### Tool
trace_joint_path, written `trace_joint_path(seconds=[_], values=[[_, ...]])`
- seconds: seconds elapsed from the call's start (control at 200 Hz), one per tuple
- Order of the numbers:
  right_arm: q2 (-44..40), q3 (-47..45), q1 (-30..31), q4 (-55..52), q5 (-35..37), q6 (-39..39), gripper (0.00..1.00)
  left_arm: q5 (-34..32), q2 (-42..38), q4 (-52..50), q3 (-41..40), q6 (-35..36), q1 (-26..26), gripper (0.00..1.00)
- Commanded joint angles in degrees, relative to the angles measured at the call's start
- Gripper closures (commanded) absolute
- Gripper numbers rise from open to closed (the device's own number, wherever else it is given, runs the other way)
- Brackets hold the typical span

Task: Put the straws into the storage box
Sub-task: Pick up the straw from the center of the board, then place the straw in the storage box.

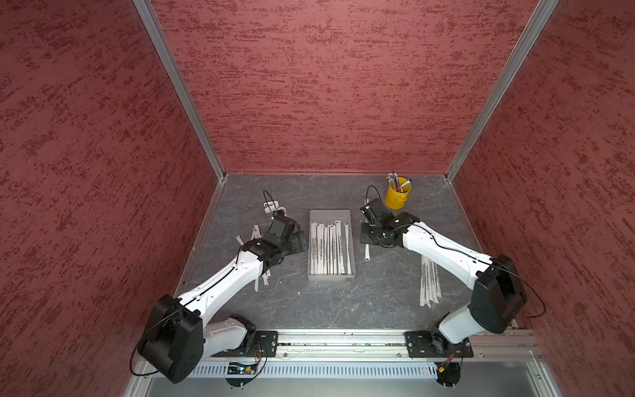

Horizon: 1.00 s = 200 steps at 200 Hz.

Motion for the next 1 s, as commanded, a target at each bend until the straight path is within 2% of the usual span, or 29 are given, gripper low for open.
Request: trace_joint_path(seconds=[0.0, 0.09, 0.21, 0.316, 0.997], values=[[2.9, 3.1, 5.0, 1.6, -2.2, 5.1, 0.96, 5.4, 1.7, 0.0, 2.0, -3.5, -0.1, 0.06], [7.9, 7.3, 6.0, 3.1, -2.1, 5.9, 0.96, 7.5, 4.3, 0.2, 3.2, -4.7, -1.5, 0.07], [15.1, 12.9, 6.1, -0.7, 2.6, 4.2, 0.96, 7.9, 6.0, 0.5, 3.7, -5.3, -3.3, 0.07], [18.5, 13.5, 6.1, -2.6, 4.4, 3.0, 0.96, 8.1, 5.7, 1.1, 3.2, -5.4, -4.0, 0.07], [24.2, 8.8, 5.4, -0.4, 1.9, 4.3, 0.91, 8.8, 6.9, 2.6, 1.7, -4.9, -4.2, 0.07]])
